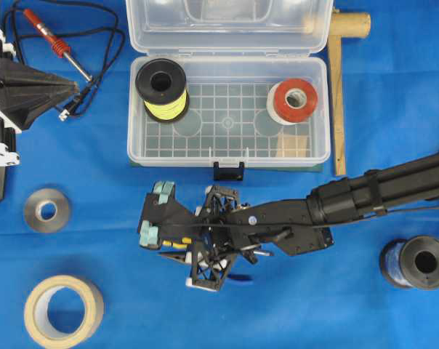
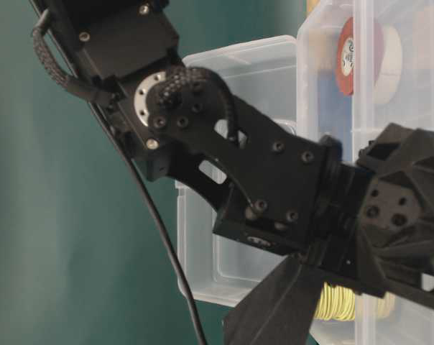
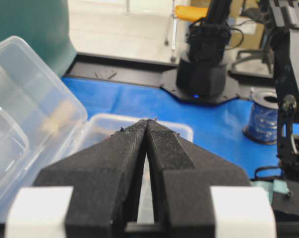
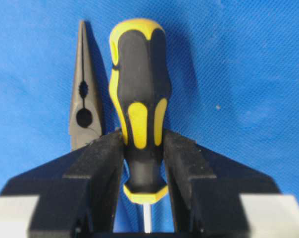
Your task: Pick the screwdriver from the toolbox among several items.
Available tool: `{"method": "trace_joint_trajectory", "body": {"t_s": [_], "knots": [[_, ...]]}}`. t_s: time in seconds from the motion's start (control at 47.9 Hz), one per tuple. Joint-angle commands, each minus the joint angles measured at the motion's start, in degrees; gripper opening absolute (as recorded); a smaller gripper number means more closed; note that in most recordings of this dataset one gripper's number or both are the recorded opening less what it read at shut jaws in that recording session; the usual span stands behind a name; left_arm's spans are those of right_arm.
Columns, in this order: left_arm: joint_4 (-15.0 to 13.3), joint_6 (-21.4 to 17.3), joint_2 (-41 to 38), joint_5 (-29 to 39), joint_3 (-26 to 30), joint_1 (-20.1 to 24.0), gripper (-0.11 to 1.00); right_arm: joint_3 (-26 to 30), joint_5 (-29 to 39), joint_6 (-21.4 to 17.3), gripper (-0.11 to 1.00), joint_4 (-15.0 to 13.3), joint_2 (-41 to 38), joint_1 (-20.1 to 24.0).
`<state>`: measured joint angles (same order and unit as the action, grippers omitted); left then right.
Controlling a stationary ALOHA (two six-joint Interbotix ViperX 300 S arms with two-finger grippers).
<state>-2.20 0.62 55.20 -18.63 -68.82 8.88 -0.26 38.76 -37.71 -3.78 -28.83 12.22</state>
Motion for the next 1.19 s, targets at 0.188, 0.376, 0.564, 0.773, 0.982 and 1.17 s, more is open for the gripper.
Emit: {"method": "trace_joint_trajectory", "body": {"t_s": [0.188, 0.376, 0.564, 0.773, 0.982, 1.17], "knots": [[0.0, 0.0, -0.2, -0.1, 0.4, 0.3, 0.0, 0.2, -0.1, 0.1, 0.26, -0.2, 1.0, -0.6], [0.0, 0.1, 0.9, 0.7, 0.3, 0.3, 0.0, 0.1, 2.9, 0.3, 0.47, -0.2, 3.3, -0.7], [0.0, 0.1, 2.7, 2.8, 0.0, 0.3, 0.0, -1.6, 9.1, 0.4, 0.76, -3.5, 12.8, -0.5], [-0.1, 0.1, 4.6, 4.2, -0.4, 0.3, 0.0, -7.0, 11.4, -0.3, 0.73, -8.8, 26.5, -0.4], [-0.1, 0.1, 5.3, 4.9, -0.5, 0.3, 0.0, -19.3, 8.9, -0.4, 0.73, -13.3, 40.8, -0.4], [0.0, 0.0, 5.5, 5.5, -1.0, 0.3, 0.0, -32.6, -1.0, -0.4, 0.73, -16.7, 55.0, -0.4]]}}
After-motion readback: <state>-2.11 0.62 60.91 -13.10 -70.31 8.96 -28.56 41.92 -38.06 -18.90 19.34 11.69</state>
